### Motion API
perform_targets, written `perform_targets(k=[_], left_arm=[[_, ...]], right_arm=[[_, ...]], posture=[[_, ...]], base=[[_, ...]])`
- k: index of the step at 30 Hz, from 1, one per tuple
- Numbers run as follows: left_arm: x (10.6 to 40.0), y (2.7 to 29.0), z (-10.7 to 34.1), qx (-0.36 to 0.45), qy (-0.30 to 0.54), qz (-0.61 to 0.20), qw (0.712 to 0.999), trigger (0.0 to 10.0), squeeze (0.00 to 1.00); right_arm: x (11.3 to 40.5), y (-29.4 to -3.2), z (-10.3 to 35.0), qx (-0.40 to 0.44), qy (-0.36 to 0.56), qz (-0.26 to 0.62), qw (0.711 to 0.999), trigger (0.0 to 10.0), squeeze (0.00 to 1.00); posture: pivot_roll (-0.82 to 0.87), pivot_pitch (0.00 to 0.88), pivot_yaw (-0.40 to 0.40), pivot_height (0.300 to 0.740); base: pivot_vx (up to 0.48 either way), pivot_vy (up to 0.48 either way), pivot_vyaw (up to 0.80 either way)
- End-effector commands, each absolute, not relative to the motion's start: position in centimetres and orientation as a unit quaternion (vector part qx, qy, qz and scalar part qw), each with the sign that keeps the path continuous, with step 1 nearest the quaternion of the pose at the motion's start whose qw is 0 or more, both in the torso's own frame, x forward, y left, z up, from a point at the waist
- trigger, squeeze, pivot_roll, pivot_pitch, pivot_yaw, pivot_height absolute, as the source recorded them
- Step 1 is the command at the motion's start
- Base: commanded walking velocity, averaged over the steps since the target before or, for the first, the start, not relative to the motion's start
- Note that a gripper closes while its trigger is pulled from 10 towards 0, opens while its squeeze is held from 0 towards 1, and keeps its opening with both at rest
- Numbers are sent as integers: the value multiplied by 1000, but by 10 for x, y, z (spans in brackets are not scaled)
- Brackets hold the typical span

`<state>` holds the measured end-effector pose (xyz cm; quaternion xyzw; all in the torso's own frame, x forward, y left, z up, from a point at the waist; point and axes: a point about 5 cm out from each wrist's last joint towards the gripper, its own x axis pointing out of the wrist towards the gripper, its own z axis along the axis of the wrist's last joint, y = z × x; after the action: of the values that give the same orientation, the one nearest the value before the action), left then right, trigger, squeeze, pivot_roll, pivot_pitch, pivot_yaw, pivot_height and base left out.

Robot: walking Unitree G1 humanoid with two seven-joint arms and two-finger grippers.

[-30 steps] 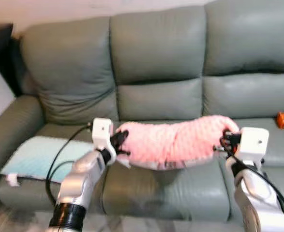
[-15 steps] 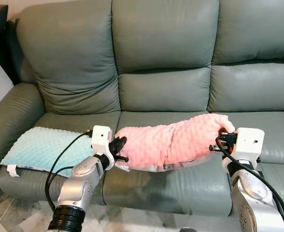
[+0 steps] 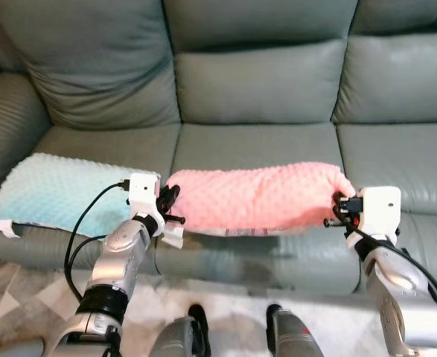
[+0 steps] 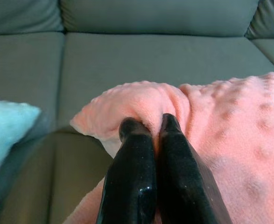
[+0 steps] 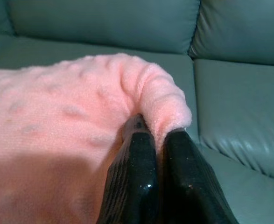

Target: Move the pillow to the sofa

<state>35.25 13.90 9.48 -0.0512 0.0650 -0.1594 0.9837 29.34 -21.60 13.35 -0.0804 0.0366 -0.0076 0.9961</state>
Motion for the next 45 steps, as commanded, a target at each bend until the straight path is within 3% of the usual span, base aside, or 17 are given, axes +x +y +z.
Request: perform_targets(k=[1,14,22,38,45], left_arm=[[350,147,86,-46,73,-136,987,10000,0],[381,126,124,-96,27,-101,990,10000,0],[394,131,153,-127,-23,-64,990,10000,0],[406,124,198,-180,-108,-61,976,10000,0],[401,114,191,-159,-114,-86,977,10000,0]], right_arm=[[295,-217,127,-97,37,-7,995,10000,0],[321,-214,153,-106,-60,-14,992,10000,0],[335,-209,177,-129,-125,-25,983,10000,0],[330,-213,209,-187,-205,-87,957,10000,0],[319,-200,193,-186,-193,-88,959,10000,0]], posture=[[-282,572,126,740],[-332,680,93,740],[-338,714,90,740],[-332,756,97,740],[-333,760,100,740]], base=[[0,0,0],[0,0,0],[0,0,0],[0,0,0],[0,0,0]])
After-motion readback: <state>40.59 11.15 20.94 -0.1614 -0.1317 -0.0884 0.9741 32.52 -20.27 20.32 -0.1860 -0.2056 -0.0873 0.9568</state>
